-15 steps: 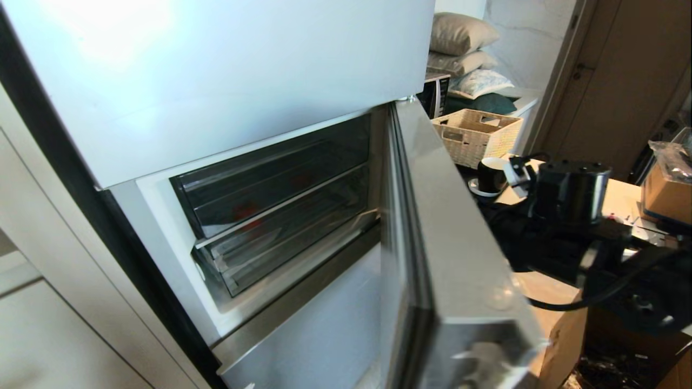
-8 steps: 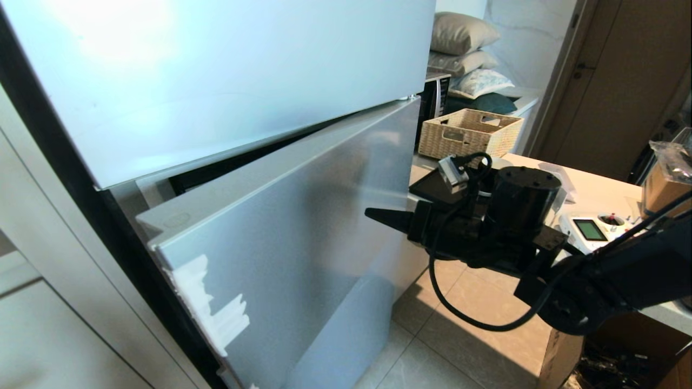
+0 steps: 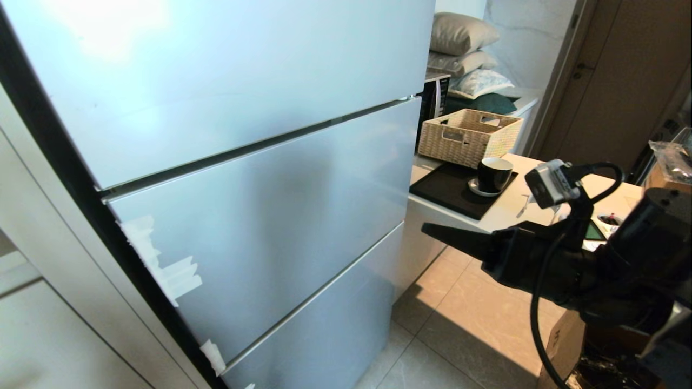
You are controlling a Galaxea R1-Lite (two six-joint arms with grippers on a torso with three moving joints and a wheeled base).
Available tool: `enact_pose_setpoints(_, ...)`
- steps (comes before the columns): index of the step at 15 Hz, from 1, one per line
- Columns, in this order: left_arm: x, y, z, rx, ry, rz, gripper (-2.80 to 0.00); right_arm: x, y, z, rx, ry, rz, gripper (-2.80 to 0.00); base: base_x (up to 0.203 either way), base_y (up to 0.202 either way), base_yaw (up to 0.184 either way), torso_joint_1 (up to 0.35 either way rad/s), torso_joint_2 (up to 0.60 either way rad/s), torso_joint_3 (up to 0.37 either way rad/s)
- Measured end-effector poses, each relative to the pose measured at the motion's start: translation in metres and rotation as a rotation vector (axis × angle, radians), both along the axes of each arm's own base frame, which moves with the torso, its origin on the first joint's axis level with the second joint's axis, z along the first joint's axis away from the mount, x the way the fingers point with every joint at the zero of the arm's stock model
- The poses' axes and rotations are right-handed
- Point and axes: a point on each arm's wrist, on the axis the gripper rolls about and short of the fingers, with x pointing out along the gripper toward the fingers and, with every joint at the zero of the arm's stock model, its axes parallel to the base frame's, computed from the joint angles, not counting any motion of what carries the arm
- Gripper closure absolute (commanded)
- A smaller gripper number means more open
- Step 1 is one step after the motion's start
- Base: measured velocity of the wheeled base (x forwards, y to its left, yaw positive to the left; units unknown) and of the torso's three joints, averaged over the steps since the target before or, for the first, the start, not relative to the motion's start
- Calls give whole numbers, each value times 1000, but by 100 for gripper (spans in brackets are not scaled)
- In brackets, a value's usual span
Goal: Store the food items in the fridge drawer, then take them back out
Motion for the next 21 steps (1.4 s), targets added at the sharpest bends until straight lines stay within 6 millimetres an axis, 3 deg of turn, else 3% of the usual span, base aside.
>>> enact_pose_setpoints(5,0,0,0,0,0,0,0,-52,-35,-7,-274,-93,-278,0,0,0,0,0,0,0)
enact_pose_setpoints(9,0,0,0,0,0,1,0,-109,-85,-15,-455,-102,-576,0,0,0,0,0,0,0)
enact_pose_setpoints(12,0,0,0,0,0,0,0,-158,-121,-48,-634,-123,-692,0,0,0,0,0,0,0)
enact_pose_setpoints(15,0,0,0,0,0,0,0,-197,-133,-79,-705,-172,-746,0,0,0,0,0,0,0)
enact_pose_setpoints(19,0,0,0,-1,0,0,0,-216,-139,-108,-780,-75,-826,0,0,0,0,0,0,0)
enact_pose_setpoints(21,0,0,0,0,0,0,0,-219,-139,-111,-779,-47,-852,0,0,0,0,0,0,0)
